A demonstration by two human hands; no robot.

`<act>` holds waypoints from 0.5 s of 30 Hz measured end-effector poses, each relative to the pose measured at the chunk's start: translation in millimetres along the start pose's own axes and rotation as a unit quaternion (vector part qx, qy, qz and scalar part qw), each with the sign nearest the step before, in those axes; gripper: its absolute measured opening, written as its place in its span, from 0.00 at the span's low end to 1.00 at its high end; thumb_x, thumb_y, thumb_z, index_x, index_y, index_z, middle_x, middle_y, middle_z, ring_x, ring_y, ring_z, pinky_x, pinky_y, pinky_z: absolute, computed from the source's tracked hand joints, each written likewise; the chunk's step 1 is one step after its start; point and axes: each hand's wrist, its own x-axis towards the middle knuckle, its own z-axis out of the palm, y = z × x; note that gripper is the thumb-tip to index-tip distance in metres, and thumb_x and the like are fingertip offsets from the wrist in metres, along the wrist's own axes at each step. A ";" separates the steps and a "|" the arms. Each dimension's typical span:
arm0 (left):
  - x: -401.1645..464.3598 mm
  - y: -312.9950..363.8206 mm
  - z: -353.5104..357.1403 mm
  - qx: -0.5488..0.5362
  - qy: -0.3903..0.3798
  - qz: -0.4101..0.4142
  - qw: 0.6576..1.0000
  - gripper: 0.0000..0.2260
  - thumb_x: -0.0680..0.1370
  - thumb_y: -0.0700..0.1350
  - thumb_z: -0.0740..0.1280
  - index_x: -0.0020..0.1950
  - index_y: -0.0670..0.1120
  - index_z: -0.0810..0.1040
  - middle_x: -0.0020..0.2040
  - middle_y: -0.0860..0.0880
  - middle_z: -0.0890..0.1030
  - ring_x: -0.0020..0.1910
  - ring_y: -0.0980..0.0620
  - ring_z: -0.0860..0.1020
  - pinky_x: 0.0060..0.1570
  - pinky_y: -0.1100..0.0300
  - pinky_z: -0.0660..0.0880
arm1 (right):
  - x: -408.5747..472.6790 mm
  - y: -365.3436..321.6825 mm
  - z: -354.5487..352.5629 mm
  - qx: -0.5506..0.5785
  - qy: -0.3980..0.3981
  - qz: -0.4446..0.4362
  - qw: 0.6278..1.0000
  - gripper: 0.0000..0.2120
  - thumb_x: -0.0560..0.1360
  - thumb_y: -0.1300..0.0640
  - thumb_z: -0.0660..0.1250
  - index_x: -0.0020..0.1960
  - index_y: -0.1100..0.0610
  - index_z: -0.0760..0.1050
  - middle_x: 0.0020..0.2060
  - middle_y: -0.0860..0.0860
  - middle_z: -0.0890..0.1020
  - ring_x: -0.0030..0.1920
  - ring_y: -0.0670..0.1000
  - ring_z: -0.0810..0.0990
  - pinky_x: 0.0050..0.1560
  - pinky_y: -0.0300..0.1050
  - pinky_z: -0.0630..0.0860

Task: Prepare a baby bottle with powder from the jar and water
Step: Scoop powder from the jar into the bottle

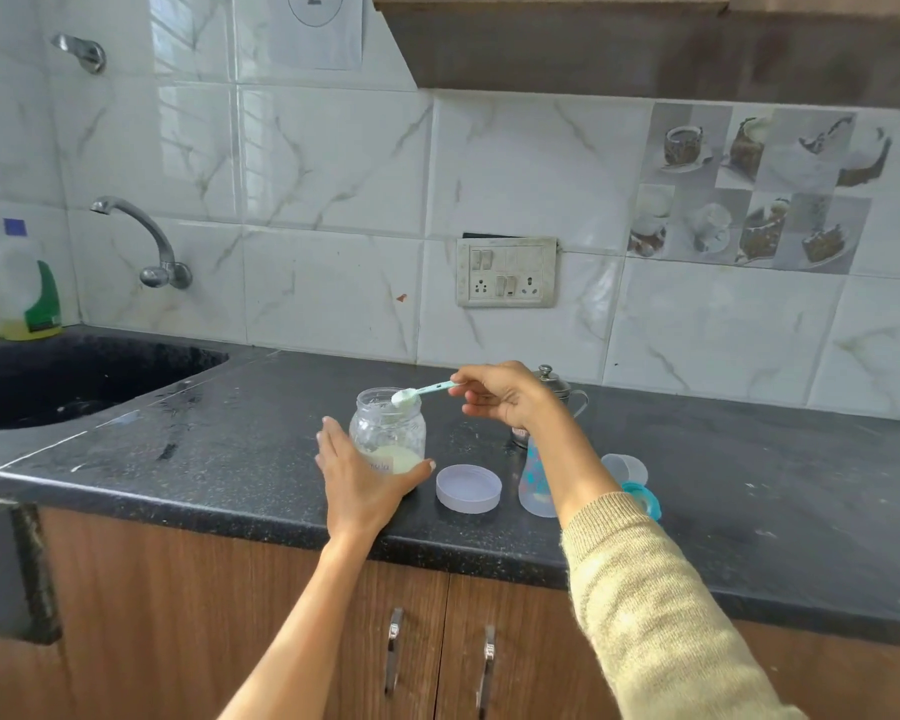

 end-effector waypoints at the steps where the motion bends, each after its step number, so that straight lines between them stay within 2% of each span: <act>1: -1.9 1.2 0.2 -0.001 0.010 0.009 1.000 0.61 0.58 0.57 0.80 0.75 0.40 0.43 0.76 0.43 0.50 0.76 0.44 0.47 0.73 0.44 0.52 | -1.6 -1.3 -3.1 0.017 0.001 0.002 1.000 0.05 0.71 0.65 0.68 0.37 0.61 0.77 0.23 0.52 0.81 0.21 0.43 0.72 0.30 0.38 0.79; 5: -8.7 7.6 0.0 -0.006 0.050 0.043 0.998 0.60 0.61 0.56 0.78 0.75 0.39 0.40 0.77 0.43 0.45 0.76 0.48 0.41 0.75 0.49 0.43 | -9.9 -9.0 -18.9 0.064 0.006 -0.001 0.998 0.04 0.72 0.65 0.67 0.38 0.61 0.76 0.24 0.52 0.82 0.20 0.43 0.73 0.28 0.37 0.79; 11: -33.9 30.0 21.0 0.003 0.114 0.153 0.982 0.55 0.65 0.54 0.76 0.76 0.41 0.40 0.77 0.44 0.45 0.75 0.54 0.40 0.74 0.55 0.41 | -30.3 -16.7 -60.4 0.103 0.037 -0.032 0.994 0.05 0.73 0.64 0.67 0.38 0.61 0.76 0.24 0.52 0.81 0.20 0.43 0.72 0.26 0.36 0.77; 13: -44.3 44.3 36.0 0.002 0.101 0.190 0.977 0.53 0.66 0.54 0.76 0.76 0.41 0.42 0.77 0.46 0.47 0.75 0.55 0.42 0.74 0.56 0.45 | -39.2 -16.0 -77.8 0.110 0.053 -0.035 0.992 0.06 0.73 0.64 0.67 0.38 0.61 0.76 0.24 0.52 0.81 0.20 0.43 0.72 0.25 0.36 0.76; 15: -54.9 60.9 51.6 -0.009 0.056 0.205 0.977 0.52 0.66 0.55 0.75 0.76 0.42 0.43 0.77 0.49 0.46 0.75 0.57 0.42 0.74 0.58 0.47 | -47.6 -13.3 -94.9 0.110 0.072 -0.034 0.991 0.06 0.73 0.64 0.66 0.37 0.60 0.76 0.24 0.52 0.81 0.19 0.43 0.72 0.25 0.36 0.76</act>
